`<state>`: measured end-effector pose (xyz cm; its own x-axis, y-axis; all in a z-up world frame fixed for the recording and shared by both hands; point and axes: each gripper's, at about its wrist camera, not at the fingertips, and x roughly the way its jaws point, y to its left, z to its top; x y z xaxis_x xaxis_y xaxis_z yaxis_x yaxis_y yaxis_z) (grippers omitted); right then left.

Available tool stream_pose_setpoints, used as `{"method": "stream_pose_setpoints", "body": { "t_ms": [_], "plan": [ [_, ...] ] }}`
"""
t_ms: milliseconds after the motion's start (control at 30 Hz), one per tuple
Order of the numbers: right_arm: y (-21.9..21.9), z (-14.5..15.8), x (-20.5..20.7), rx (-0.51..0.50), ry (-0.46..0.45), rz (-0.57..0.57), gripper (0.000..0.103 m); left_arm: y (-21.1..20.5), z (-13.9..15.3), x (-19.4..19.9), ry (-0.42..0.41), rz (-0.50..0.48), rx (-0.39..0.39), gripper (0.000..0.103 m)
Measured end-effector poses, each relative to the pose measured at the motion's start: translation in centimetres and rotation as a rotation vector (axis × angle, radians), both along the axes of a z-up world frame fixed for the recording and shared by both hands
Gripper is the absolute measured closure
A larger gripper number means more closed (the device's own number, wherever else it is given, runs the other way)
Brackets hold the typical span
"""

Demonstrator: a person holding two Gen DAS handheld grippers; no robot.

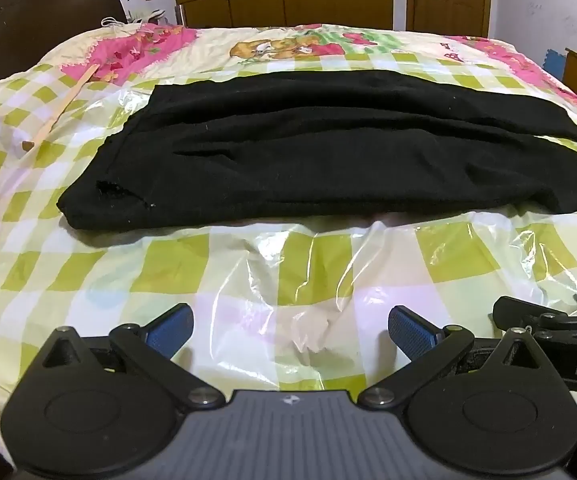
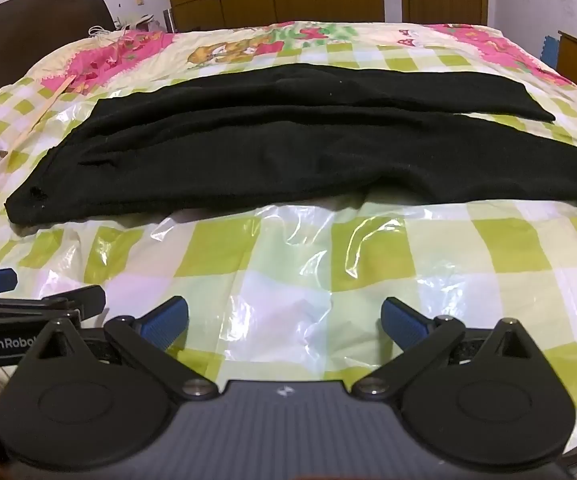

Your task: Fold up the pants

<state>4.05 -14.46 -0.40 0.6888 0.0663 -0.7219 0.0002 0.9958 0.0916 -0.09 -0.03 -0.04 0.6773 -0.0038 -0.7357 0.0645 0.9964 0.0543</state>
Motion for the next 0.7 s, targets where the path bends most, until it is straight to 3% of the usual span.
{"method": "stream_pose_setpoints", "body": {
  "t_ms": [700],
  "plan": [
    [0.02, -0.63, 0.46, 0.004, 0.007, 0.0, 0.001, 0.22, -0.65, 0.38, 0.033, 0.012, -0.023, 0.0]
  ]
}}
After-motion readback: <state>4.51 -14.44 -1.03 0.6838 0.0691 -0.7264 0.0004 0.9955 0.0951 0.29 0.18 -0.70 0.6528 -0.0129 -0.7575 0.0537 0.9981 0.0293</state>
